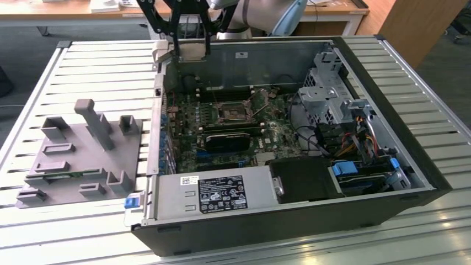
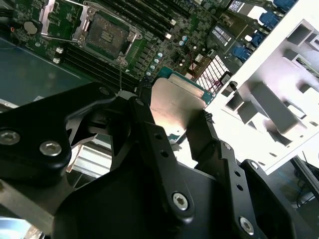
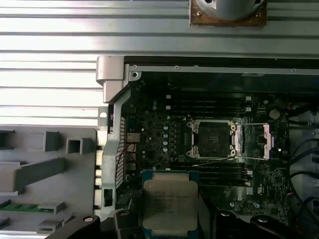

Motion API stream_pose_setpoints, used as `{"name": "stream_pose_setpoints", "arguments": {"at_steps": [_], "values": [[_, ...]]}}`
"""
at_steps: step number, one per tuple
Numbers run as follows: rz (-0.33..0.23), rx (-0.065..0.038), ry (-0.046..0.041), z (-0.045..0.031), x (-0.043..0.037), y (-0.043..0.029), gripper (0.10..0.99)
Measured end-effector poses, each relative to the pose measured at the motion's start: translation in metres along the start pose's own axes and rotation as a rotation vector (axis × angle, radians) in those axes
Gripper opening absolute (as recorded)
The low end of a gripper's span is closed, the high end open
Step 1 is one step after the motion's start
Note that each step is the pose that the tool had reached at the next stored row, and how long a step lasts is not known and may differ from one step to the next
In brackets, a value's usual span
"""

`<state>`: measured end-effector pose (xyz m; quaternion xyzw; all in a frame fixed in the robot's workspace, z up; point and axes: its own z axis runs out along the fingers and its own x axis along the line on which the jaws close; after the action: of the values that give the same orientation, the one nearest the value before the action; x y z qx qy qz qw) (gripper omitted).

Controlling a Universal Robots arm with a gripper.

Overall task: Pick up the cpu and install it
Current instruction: 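Pick up the cpu and move it towards the insertion slot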

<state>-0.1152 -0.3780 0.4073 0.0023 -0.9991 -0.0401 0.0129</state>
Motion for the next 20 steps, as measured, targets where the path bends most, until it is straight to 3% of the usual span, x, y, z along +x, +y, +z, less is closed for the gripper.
{"name": "stream_pose_setpoints", "arguments": {"at_steps": [11,20], "values": [[0.0,0.0,0.0,0.0015,-0.0171,0.0098,0.533],[0.0,0.0,0.0,0.0028,-0.0426,0.0142,0.533]]}}
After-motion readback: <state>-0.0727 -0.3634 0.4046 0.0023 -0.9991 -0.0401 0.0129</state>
